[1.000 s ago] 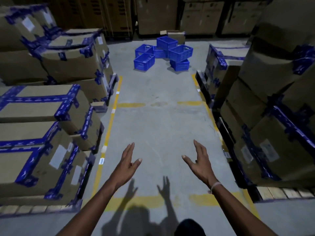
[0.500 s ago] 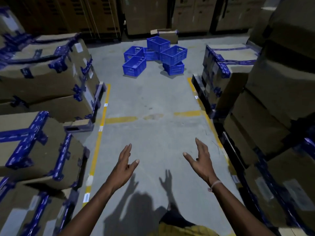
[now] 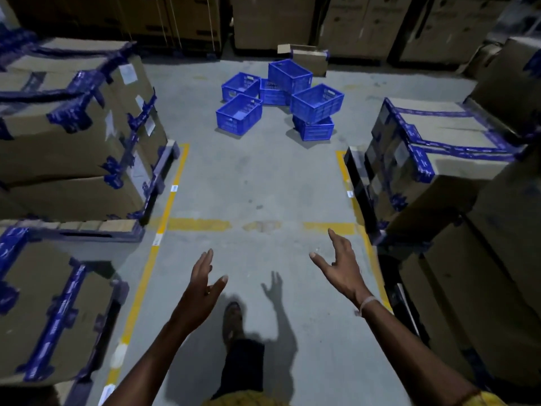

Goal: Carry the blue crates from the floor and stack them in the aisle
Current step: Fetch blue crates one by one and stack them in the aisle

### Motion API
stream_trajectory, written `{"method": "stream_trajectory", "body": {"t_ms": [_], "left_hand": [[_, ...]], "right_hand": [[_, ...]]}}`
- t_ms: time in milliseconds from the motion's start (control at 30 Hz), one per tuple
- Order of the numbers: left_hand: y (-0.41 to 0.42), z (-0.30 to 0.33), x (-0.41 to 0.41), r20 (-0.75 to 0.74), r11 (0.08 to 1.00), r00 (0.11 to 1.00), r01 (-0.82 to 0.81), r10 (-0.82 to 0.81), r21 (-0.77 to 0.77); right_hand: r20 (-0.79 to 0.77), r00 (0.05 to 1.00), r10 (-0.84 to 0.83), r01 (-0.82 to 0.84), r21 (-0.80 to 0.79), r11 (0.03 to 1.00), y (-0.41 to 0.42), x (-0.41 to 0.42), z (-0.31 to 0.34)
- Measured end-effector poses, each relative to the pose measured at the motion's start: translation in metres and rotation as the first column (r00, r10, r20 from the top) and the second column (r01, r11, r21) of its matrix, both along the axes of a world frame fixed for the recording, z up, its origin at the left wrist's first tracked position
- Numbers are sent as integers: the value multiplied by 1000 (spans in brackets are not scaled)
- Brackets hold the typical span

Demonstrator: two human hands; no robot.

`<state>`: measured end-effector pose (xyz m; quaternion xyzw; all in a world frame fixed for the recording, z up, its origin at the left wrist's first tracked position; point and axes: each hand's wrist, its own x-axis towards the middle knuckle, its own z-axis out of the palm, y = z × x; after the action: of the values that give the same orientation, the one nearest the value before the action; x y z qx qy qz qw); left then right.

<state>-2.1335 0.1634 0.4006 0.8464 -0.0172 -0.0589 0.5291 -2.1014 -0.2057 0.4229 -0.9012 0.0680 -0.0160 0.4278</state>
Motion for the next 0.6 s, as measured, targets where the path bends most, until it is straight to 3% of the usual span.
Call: {"method": "stream_trajectory", "body": {"t_ms": [200,600], "left_hand": [[7,-16,177,-13,999,999,30,-30,-21],[-38,33,527,24,965,966,258,-259,54]], "right_hand": [[-5,999,-54,54,-7,999,-1,154,-20],[0,972,-236,235,99,967,-20,423,-6]]}}
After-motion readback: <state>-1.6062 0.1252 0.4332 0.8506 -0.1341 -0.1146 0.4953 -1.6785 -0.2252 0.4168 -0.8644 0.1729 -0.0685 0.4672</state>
